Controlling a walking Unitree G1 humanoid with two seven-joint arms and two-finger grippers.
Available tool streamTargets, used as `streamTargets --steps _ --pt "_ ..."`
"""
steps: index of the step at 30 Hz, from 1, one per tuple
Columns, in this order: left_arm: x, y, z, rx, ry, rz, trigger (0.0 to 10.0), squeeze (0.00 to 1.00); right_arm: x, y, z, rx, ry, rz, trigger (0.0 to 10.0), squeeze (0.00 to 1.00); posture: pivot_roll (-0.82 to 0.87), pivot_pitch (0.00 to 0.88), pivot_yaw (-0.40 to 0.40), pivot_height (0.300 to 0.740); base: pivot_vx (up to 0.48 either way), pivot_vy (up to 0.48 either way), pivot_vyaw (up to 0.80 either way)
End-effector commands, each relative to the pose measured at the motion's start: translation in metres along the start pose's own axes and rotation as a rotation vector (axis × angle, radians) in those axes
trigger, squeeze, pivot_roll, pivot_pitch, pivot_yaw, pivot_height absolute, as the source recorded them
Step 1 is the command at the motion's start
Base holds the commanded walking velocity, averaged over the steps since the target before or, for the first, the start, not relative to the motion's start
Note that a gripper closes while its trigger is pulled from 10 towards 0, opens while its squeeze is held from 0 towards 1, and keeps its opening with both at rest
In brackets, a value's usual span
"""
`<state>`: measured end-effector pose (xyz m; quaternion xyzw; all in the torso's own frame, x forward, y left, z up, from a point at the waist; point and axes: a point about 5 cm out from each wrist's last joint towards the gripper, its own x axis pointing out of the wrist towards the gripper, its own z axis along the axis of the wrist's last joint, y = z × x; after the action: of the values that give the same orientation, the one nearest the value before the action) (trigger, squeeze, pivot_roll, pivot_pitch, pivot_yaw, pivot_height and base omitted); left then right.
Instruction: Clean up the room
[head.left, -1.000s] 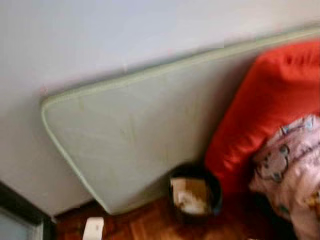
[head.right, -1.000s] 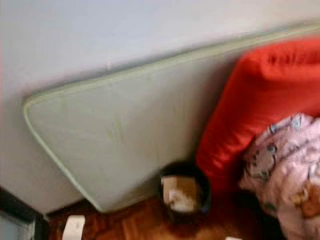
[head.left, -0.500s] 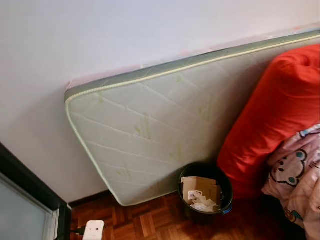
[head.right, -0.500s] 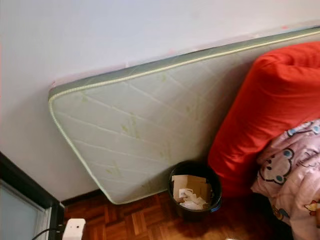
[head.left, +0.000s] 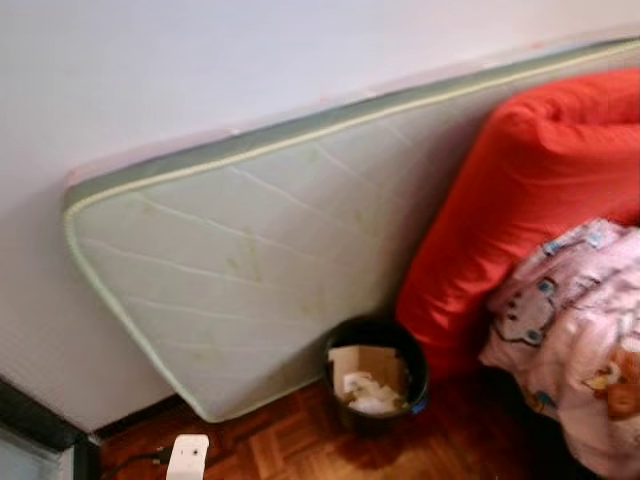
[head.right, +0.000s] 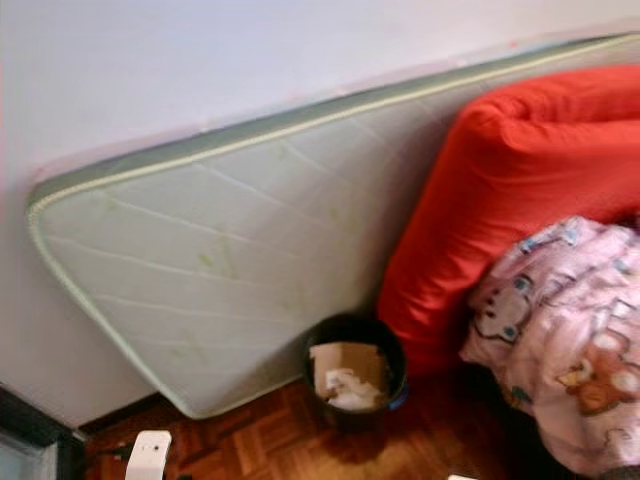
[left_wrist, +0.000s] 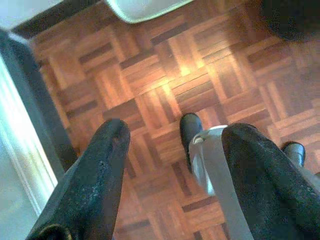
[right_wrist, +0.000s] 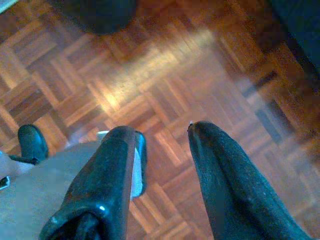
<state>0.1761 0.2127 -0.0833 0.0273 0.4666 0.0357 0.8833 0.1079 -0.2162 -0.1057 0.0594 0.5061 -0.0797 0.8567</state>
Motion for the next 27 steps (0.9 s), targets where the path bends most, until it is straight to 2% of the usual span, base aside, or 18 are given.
streamTargets --steps 1,14,27 --pt "-0.0002 0.0017 -0.0014 0.024 0.013 0.003 10.0 0.00 -0.0002 -0.0003 -0.0013 -0.006 0.008 -0.001 10.0 0.00 -0.09 0.000 0.022 0.734 0.000 0.000 -0.80" --pt "-0.0003 0.0012 -0.0019 0.056 0.018 -0.009 10.0 0.00 -0.0004 -0.0004 -0.0026 0.002 0.012 -0.007 10.0 0.00 -0.10 0.000 0.029 0.734 0.000 0.000 -0.79" --pt "-0.0004 -0.0001 -0.0029 0.054 0.020 -0.013 10.0 0.00 -0.0006 -0.0011 -0.0032 -0.006 0.017 -0.007 10.0 0.00 -0.13 0.000 0.032 0.734 0.000 0.000 -0.78"
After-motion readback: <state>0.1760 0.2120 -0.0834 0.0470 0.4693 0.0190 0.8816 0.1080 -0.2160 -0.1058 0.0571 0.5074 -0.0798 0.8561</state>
